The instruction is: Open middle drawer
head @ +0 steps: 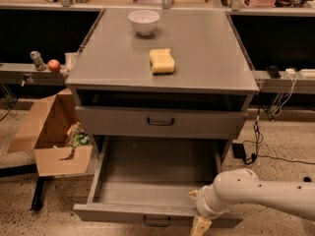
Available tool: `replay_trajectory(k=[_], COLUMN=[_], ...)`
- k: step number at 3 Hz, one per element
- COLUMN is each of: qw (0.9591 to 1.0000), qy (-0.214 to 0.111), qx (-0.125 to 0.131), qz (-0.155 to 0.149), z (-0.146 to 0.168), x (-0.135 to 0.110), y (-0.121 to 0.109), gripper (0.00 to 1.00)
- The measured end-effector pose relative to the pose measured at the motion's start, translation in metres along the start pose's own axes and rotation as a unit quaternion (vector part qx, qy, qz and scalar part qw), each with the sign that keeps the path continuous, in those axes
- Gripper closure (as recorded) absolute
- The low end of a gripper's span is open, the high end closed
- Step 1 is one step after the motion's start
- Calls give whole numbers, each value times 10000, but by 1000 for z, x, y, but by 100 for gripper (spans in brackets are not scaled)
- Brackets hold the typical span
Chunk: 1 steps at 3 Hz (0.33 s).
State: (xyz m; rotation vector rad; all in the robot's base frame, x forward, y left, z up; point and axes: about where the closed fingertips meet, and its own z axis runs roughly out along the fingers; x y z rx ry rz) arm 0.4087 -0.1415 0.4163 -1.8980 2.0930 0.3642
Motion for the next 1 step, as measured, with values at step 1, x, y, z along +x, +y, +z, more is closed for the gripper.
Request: replay_trajectory(k=[1], qw=[10000], qy=[0], qx=[0], qz=[0], z=[0], x=[0], y=[0], gripper=[0])
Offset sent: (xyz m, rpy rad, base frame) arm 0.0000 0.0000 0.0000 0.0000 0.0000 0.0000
